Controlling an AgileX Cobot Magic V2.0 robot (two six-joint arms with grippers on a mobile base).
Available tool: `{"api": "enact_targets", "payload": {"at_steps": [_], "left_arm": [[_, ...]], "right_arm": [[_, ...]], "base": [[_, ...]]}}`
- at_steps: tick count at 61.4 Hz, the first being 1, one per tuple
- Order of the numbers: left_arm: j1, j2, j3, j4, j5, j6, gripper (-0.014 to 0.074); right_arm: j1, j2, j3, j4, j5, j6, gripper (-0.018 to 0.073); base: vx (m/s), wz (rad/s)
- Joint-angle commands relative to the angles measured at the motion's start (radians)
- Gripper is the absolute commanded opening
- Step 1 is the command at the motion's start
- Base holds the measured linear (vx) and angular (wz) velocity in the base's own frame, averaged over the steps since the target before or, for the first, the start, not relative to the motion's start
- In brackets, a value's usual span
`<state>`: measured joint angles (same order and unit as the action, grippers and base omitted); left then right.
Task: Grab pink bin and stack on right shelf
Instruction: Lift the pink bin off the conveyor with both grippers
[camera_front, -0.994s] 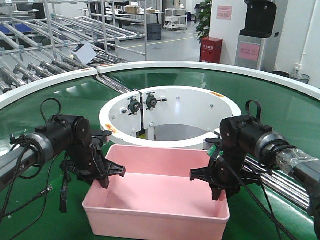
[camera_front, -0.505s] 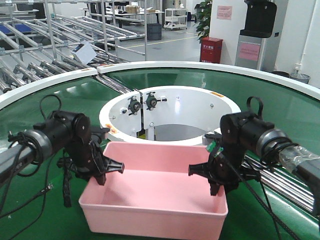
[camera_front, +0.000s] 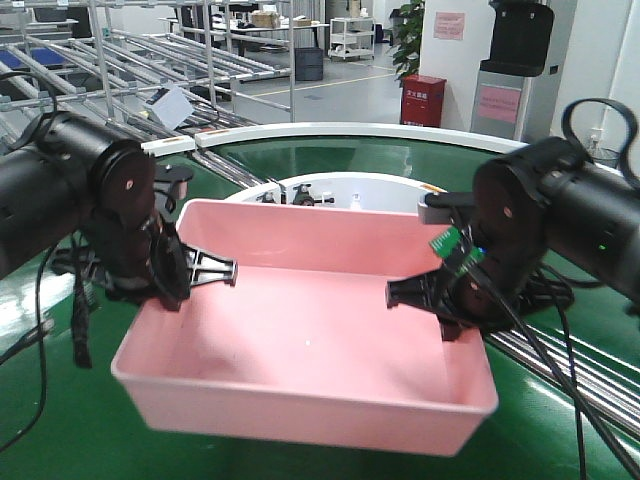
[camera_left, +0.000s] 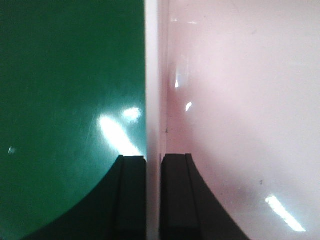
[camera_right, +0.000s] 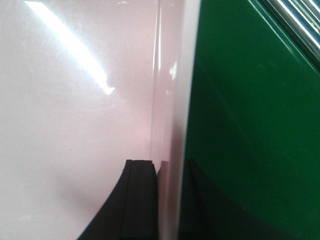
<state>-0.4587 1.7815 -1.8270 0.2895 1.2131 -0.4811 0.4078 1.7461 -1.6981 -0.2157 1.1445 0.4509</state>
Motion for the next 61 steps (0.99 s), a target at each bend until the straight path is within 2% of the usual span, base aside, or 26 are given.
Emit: {"api": "enact_targets", "payload": {"at_steps": [1, 16, 26, 33, 61], "left_arm": [[-0.053, -0.166, 0.124, 0.112, -0.092, -0.094, 0.0025], [-0.165, -0.459, 0.546, 0.123, -0.283, -0.309, 0.0025], [-0.22, -0.561, 0.732, 0.124, -0.355, -0.41, 0.0025], [-0.229, -0.588, 0.79, 0.123, -0.383, -0.415, 0.0025], [-0.229, -0.588, 0.791, 0.124, -0.393, -0.412, 0.0025]], "right_arm": [[0.016, -0.147, 0.1, -0.078, -0.092, 0.003, 0.008], [0.075, -0.347, 0.357, -0.073, -0.162, 0.033, 0.0082], [0.109, -0.438, 0.481, -0.066, -0.191, 0.059, 0.0082], [0.11, -0.47, 0.523, -0.066, -0.199, 0.067, 0.0082], [0.11, -0.475, 0.535, -0.066, -0.153, 0.066, 0.0082]], "base": [[0.0, 0.0], [0.0, 0.0], [0.0, 0.0], [0.0, 0.0], [0.0, 0.0]]}}
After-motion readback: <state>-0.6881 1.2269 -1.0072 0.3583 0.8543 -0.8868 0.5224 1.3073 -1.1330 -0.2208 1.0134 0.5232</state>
